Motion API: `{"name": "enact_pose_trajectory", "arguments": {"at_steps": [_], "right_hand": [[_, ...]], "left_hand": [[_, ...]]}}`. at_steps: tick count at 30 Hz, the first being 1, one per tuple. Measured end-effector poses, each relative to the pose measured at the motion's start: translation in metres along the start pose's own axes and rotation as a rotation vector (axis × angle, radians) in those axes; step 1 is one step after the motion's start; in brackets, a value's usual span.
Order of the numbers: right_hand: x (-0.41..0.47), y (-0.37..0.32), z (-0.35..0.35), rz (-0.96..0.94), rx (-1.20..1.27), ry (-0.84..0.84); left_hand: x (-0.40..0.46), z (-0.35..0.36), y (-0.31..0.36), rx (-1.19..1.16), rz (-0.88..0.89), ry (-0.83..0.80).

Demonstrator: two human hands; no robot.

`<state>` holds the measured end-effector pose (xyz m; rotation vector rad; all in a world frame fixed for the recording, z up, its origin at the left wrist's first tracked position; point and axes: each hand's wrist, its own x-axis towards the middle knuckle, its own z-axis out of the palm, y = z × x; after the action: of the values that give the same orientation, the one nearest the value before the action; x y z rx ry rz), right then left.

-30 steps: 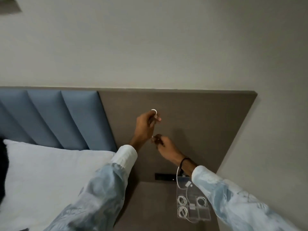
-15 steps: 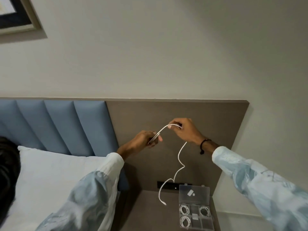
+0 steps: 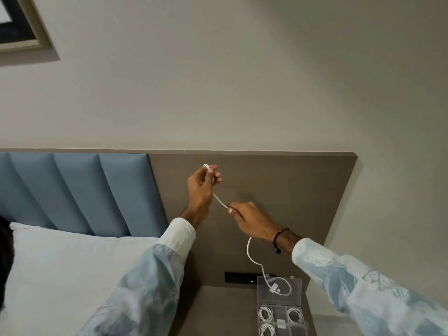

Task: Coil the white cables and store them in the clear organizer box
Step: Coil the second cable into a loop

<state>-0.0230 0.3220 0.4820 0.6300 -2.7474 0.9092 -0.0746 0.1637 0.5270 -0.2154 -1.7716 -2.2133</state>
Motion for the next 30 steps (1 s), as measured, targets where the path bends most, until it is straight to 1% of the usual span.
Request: {"name": "enact_pose_trajectory", "arguments": {"at_steps": [1,2,3,4,5,6,8,10,12,15,17,19,20,21,22,23,24,25,26,27,30], "right_hand": [[-0.001,0.001,-0.004,-0.005,-0.021,0.01],[-0.001,0.001,-0.01,-0.002,-0.052,0.021],[0.001,0.001,-0.017,-0.007,-0.092,0.03],[0.003,0.001,-0.024,-0.023,-0.132,0.041],[0.006,0.002,-0.03,-0.042,-0.165,0.055],[0.009,0.003,-0.037,-0.056,-0.192,0.072],[0.015,0.006,-0.049,-0.068,-0.222,0.109],[0.017,0.011,-0.057,-0.096,-0.245,0.147],[0.017,0.014,-0.059,-0.12,-0.262,0.176],[0.016,0.013,-0.049,-0.091,-0.165,0.228],[0.014,0.01,-0.036,-0.036,-0.096,0.237],[0.012,0.007,-0.021,0.012,-0.055,0.181],[0.012,0.004,-0.013,0.031,-0.042,0.135],[0.012,0.001,-0.006,0.044,-0.03,0.08],[0.013,-0.002,0.0,0.05,-0.019,0.028],[0.013,-0.005,0.004,0.051,-0.008,-0.009],[0.014,-0.007,0.006,0.051,0.0,-0.027],[0.015,-0.01,0.006,0.047,-0.002,-0.039],[0.016,-0.013,0.003,0.039,-0.015,-0.051],[0.018,-0.015,0.0,0.024,-0.037,-0.063],[0.022,-0.02,-0.012,-0.016,-0.133,-0.108]], "left_hand": [[0.001,-0.009,-0.006,0.233,0.11,-0.061],[0.002,-0.018,-0.012,0.454,0.19,-0.157],[0.002,-0.026,-0.019,0.647,0.229,-0.271],[0.0,-0.032,-0.023,0.783,0.231,-0.385],[-0.003,-0.035,-0.027,0.837,0.197,-0.488],[-0.008,-0.036,-0.028,0.813,0.132,-0.574],[-0.015,-0.032,-0.027,0.631,-0.057,-0.681],[-0.02,-0.028,-0.021,0.49,-0.218,-0.735],[-0.02,-0.028,-0.009,0.308,-0.324,-0.775],[-0.015,-0.028,0.007,-0.033,-0.473,-0.753],[-0.012,-0.024,0.014,-0.262,-0.525,-0.675],[-0.006,-0.017,0.019,-0.502,-0.551,-0.555],[-0.001,-0.013,0.021,-0.613,-0.565,-0.469],[0.004,-0.009,0.021,-0.701,-0.568,-0.373],[0.009,-0.006,0.022,-0.738,-0.54,-0.291],[0.012,-0.005,0.02,-0.687,-0.473,-0.226],[0.014,-0.003,0.017,-0.535,-0.367,-0.169],[0.014,-0.003,0.013,-0.314,-0.243,-0.131],[0.012,-0.004,0.008,-0.104,-0.116,-0.116],[0.01,-0.006,0.002,0.034,-0.023,-0.125],[0.003,-0.015,-0.014,0.262,0.14,-0.142]]}}
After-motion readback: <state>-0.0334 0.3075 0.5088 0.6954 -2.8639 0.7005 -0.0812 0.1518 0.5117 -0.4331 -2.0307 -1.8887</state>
